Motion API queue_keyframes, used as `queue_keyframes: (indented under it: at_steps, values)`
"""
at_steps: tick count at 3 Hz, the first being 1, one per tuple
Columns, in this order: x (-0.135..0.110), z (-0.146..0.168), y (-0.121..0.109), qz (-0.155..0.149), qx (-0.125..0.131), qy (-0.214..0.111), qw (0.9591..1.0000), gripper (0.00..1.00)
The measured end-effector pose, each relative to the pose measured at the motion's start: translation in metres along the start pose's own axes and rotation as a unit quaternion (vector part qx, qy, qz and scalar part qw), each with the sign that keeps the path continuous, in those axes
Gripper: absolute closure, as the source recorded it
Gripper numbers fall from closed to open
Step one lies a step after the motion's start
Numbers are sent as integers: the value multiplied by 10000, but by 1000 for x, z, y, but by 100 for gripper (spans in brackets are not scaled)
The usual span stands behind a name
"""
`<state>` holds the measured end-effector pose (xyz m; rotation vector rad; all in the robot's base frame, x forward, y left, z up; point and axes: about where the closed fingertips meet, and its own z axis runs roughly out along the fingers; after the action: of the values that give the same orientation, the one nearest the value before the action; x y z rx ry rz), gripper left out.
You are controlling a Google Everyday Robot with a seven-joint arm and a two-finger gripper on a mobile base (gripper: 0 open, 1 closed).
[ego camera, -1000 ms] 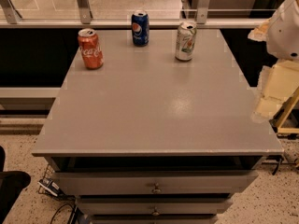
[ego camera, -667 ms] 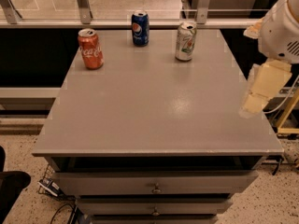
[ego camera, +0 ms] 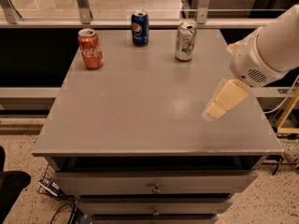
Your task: Knock coke can over
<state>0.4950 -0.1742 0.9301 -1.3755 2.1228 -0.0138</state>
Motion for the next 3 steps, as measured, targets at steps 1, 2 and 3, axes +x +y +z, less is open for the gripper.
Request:
queue_keyframes:
  at_steps: [1, 2, 3]
  values:
    - [-12, 25, -12, 352, 215, -696, 9967, 0]
    - [-34, 40, -34, 601, 506, -1547, 9848, 0]
    - [-55, 48, -57, 807, 857, -2389, 9639, 0]
